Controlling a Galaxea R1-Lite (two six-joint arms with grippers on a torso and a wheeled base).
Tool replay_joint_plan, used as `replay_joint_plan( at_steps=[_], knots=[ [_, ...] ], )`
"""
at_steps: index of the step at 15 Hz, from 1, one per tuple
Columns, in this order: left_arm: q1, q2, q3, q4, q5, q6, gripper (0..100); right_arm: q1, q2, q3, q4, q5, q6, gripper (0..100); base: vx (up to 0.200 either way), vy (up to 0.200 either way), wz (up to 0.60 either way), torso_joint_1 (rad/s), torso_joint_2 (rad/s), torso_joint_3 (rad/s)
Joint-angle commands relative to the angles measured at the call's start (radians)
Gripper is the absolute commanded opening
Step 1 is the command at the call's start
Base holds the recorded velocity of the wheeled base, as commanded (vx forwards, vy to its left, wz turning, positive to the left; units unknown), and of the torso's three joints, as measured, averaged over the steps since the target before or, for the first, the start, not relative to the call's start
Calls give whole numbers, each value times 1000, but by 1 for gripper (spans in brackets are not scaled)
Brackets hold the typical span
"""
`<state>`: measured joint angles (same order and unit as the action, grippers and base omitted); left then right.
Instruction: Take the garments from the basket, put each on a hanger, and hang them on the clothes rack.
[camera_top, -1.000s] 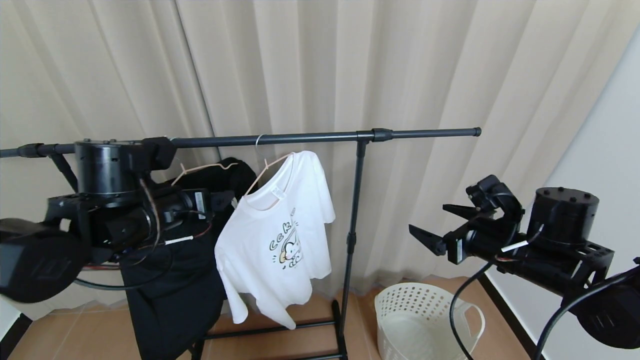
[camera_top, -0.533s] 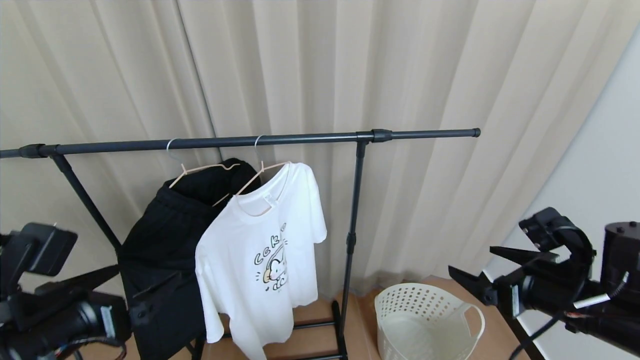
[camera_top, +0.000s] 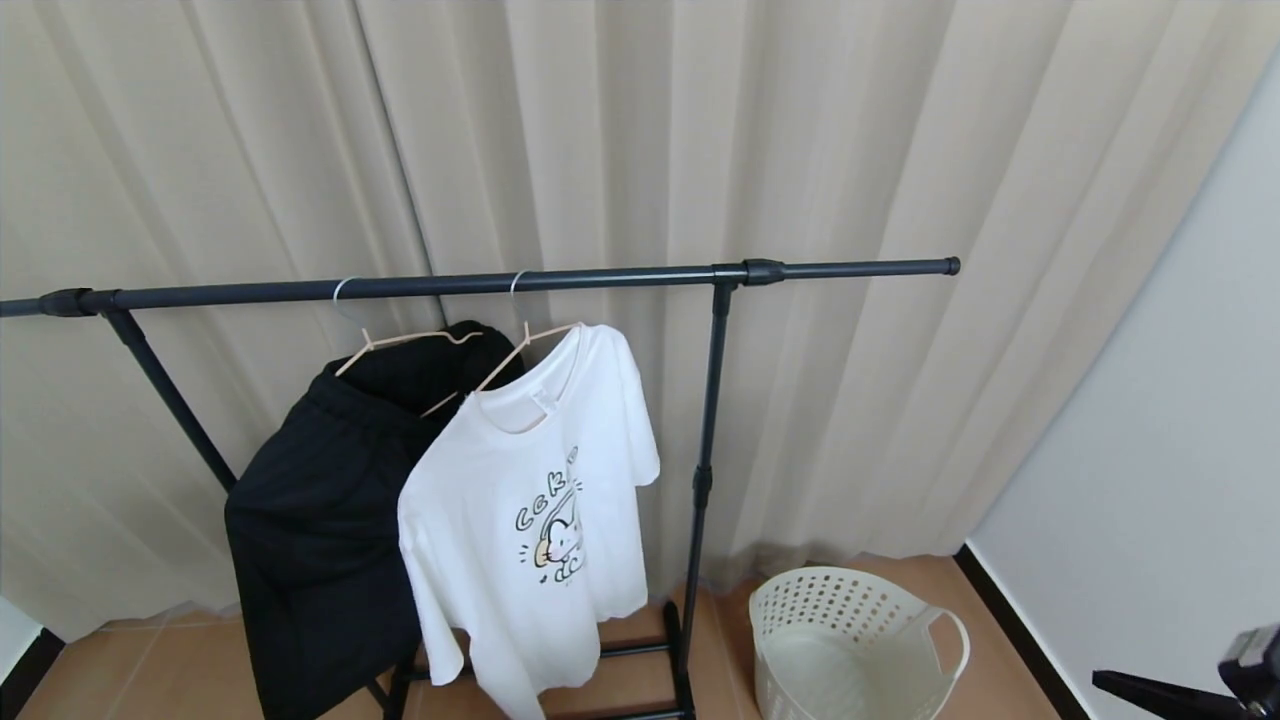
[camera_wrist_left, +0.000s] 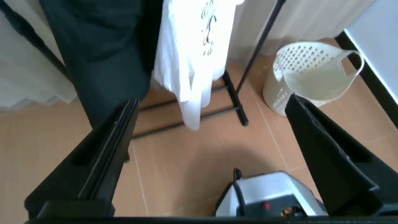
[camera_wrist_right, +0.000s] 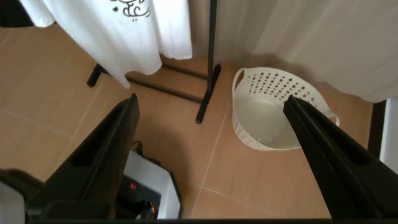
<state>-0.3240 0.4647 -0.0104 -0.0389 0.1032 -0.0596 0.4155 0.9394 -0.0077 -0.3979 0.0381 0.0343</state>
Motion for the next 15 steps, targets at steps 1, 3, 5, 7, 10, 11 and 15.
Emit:
replay_joint_plan(
  at_steps=[1, 3, 5, 7, 10, 11, 15],
  knots=[
    [45, -176, 7, 44, 13, 3, 100, 31, -346, 8, 223, -7, -10, 100, 0, 0, 0, 0, 0, 0],
    [191, -209, 7, 50, 6, 70, 100, 11, -562, 8, 413, -35, -54, 100, 0, 0, 0, 0, 0, 0],
    [258, -317, 7, 50, -8, 89, 100, -77, -656, -9, 445, -44, -56, 100, 0, 0, 0, 0, 0, 0],
    [287, -414, 6, 50, -11, 80, 100, -179, -726, -9, 447, -35, -60, 100, 0, 0, 0, 0, 0, 0],
    [323, -465, 7, 47, -69, 81, 100, -293, -846, -6, 441, -32, -73, 100, 0, 0, 0, 0, 0, 0],
    [323, -465, 7, 47, -69, 81, 100, -296, -846, -6, 441, -32, -73, 100, 0, 0, 0, 0, 0, 0],
    [323, -465, 6, 45, -69, 49, 100, -425, -938, -3, 433, -9, -86, 100, 0, 0, 0, 0, 0, 0]
  ],
)
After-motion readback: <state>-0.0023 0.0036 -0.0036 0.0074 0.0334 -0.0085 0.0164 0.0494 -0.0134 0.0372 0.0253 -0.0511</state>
